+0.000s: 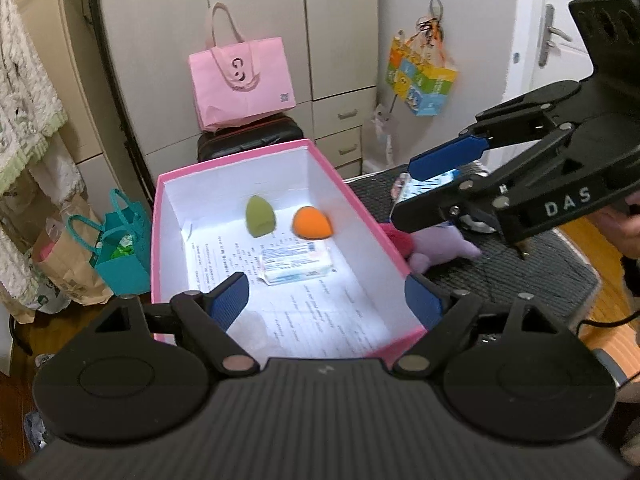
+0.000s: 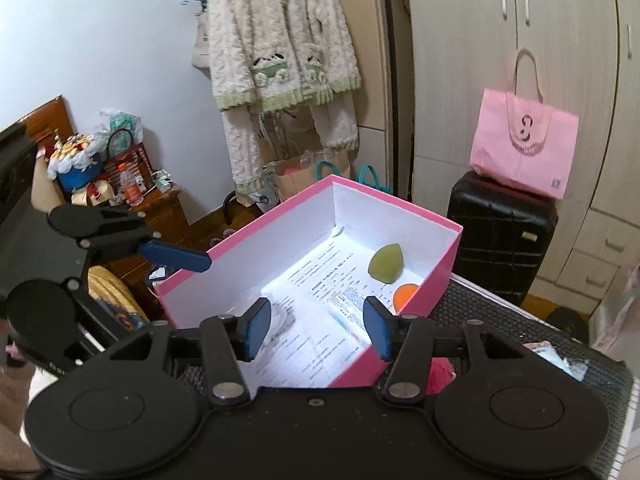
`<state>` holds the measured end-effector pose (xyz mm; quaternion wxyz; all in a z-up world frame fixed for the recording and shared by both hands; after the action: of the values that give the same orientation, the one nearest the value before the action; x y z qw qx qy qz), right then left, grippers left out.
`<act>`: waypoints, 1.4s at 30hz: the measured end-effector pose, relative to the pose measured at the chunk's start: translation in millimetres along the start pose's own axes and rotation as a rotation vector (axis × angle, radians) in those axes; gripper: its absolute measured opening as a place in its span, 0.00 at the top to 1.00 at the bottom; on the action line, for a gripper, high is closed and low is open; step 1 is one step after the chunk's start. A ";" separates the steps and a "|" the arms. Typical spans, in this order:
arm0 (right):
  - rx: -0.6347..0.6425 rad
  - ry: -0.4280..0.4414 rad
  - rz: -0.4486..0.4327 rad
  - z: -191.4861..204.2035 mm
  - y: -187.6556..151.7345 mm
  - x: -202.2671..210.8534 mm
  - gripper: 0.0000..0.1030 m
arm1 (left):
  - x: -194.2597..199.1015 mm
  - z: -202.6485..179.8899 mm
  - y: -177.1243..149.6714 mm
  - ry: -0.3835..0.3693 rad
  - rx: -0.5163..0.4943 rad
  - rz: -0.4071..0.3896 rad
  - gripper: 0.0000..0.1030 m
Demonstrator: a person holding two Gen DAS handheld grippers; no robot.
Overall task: Organize soft objects
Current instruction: 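Move both tools back toward the pink plush and panda plush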
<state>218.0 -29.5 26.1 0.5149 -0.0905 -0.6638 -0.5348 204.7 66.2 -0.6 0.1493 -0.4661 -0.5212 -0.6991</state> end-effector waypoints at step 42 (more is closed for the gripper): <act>-0.133 -0.151 -0.049 -87.7 -142.8 40.4 0.25 | -57.8 -148.2 6.5 -0.030 -0.143 -0.174 0.07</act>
<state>155.4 -176.2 -39.4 0.4432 -0.1484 -0.6658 -0.5816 165.8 -81.2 -46.7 0.0467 -0.4391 -0.5105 -0.7378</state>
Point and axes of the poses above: each gripper's, at about its wrist camera, not at the fingertips, and x roughly against the way its jaws point, z to its left, y to its top, the point moved 5 cm from there along -x, roughly the way its jaws point, and after that the axes turned 13 degrees about z, right-handed, at the moved point
